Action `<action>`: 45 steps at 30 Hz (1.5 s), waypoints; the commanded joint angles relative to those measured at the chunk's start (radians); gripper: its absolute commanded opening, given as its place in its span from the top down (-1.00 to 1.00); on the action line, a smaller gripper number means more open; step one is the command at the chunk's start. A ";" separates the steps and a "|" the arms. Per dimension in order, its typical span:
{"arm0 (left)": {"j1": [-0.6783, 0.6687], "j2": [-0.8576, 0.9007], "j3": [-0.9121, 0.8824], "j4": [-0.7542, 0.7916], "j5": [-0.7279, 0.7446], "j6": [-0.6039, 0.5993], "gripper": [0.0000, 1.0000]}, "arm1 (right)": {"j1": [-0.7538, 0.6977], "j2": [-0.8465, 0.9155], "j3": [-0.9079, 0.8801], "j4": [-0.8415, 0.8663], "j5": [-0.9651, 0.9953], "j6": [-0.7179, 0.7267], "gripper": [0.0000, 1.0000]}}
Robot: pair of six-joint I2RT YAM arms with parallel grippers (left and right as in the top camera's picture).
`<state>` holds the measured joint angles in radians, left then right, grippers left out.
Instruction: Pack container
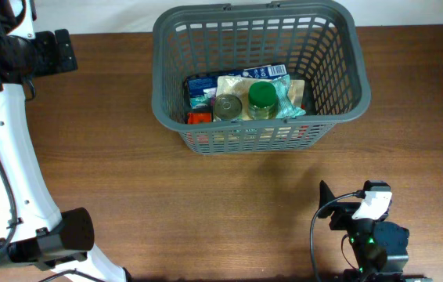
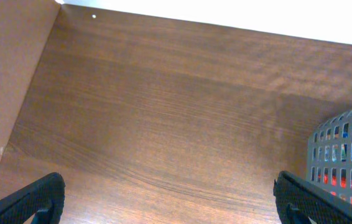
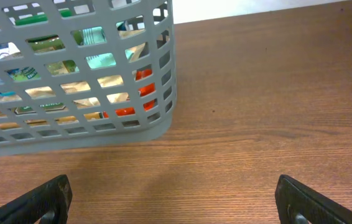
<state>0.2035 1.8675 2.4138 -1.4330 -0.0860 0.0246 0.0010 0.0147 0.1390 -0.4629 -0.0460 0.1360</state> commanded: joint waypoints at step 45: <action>-0.150 -1.064 -1.151 0.050 -0.040 0.003 -0.99 | 0.004 -0.011 -0.008 0.003 0.021 0.011 -0.97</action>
<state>0.0525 0.9443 1.4094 -1.4235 -0.0814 0.0250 0.0010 0.0147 0.1390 -0.4625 -0.0414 0.1364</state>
